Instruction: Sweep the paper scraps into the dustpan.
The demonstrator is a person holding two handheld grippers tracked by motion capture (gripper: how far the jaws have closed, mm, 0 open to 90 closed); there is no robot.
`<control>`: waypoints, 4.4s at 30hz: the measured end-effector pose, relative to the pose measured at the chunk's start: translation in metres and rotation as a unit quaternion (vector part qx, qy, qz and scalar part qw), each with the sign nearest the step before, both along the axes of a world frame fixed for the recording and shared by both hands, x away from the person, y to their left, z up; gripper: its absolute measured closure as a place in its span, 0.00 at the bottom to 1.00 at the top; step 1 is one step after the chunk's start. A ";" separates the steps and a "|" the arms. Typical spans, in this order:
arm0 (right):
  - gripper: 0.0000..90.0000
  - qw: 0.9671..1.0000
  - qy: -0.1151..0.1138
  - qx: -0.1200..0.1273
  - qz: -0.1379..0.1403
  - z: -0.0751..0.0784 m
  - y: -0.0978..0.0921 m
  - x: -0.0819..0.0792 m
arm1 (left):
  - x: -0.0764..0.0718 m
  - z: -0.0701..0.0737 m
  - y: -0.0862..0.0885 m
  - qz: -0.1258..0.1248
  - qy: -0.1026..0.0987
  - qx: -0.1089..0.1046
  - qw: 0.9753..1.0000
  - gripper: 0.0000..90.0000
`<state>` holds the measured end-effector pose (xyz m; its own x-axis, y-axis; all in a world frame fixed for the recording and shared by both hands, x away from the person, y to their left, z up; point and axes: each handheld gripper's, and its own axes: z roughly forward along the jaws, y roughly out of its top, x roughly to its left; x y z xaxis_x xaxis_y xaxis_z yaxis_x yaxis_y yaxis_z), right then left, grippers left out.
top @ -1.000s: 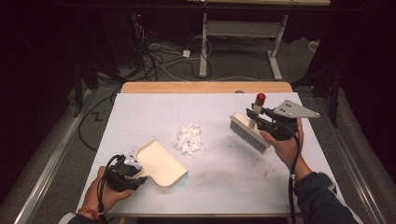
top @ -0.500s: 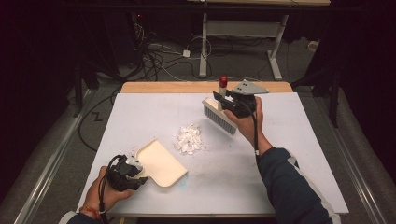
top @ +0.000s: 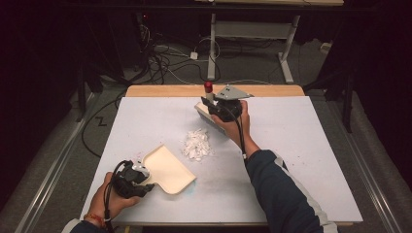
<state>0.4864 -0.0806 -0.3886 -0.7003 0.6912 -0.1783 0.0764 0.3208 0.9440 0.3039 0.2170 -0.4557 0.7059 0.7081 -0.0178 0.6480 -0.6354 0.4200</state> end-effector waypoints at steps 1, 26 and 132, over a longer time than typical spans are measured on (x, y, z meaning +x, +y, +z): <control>0.78 1.000 0.002 -0.001 0.010 -0.001 0.004 -0.002 | 0.000 0.000 0.000 0.002 0.002 -0.003 1.000 0.71; 0.77 0.980 0.009 0.001 0.198 -0.010 0.050 -0.098 | 0.012 -0.002 -0.019 0.004 0.003 0.000 1.000 0.71; 0.78 0.994 0.021 -0.022 0.107 0.019 -0.038 -0.174 | -0.009 -0.005 -0.040 -0.007 0.000 0.013 1.000 0.70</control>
